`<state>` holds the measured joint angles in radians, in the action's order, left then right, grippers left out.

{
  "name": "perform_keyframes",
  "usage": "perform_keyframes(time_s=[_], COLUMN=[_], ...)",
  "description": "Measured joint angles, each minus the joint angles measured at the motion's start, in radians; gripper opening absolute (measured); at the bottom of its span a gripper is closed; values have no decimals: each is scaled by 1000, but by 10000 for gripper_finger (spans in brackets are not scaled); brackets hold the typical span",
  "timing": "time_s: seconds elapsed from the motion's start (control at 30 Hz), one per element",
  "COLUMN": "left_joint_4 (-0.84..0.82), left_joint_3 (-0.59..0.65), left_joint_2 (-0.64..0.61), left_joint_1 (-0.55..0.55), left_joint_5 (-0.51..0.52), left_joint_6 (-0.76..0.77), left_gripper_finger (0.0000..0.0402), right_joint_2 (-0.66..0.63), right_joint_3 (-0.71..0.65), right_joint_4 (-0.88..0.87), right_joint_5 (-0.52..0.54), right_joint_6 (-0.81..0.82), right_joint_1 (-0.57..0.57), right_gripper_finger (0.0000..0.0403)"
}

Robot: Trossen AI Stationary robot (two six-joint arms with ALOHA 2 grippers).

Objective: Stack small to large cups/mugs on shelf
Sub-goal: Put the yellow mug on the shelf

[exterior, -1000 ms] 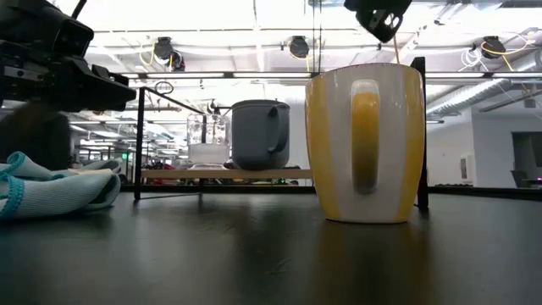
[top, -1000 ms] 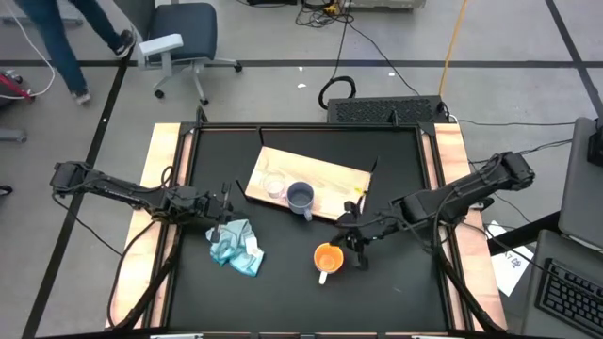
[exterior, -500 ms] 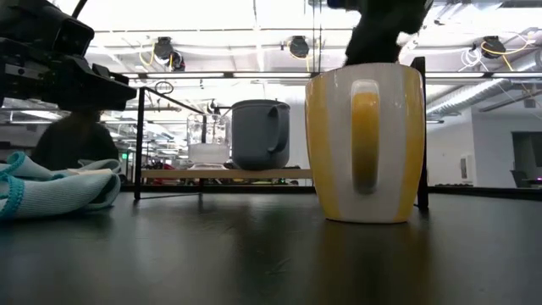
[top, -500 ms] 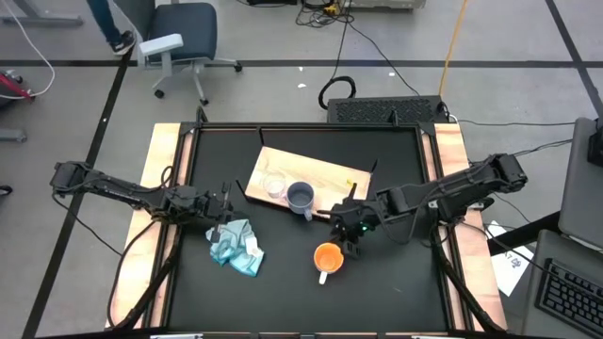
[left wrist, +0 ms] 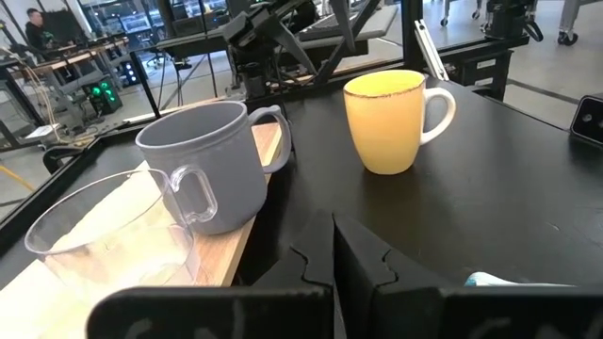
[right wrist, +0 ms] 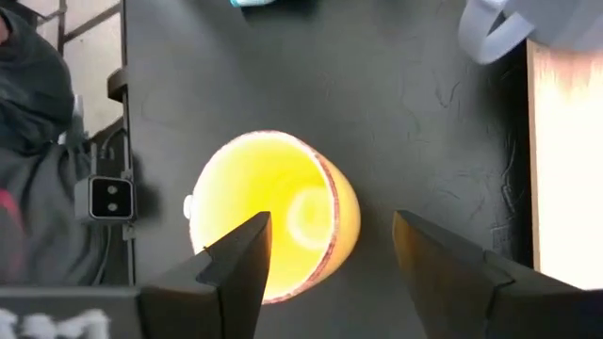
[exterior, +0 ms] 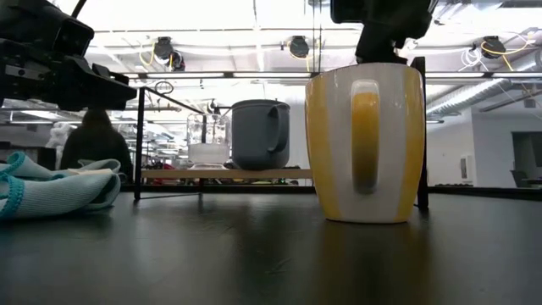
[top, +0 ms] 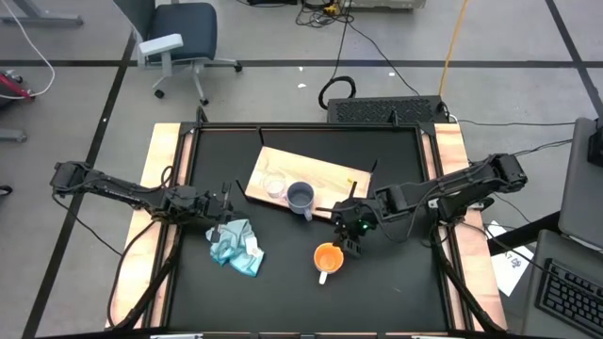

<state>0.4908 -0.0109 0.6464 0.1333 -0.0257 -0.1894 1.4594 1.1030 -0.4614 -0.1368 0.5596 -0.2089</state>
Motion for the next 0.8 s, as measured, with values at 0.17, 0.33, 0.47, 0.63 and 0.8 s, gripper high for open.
perform_keyframes(time_s=[0.17,0.33,0.47,0.63,0.8], left_joint_4=[0,-1,-3,-9,-16], left_joint_3=[0,0,0,0,0], left_joint_2=[0,0,0,0,0], left_joint_1=[0,0,0,0,0], left_joint_5=[0,0,1,1,1], left_joint_6=[0,0,0,0,1], left_gripper_finger=[2,2,1,1,1], right_joint_2=[10,27,38,60,85], right_joint_3=[-1,-1,-1,-1,-1], right_joint_4=[-26,-53,-35,-22,-20], right_joint_5=[0,0,0,0,1], right_joint_6=[-2,-2,-5,-24,-43], right_joint_1=[0,0,-8,-16,-15], right_gripper_finger=[215,215,215,215,215])
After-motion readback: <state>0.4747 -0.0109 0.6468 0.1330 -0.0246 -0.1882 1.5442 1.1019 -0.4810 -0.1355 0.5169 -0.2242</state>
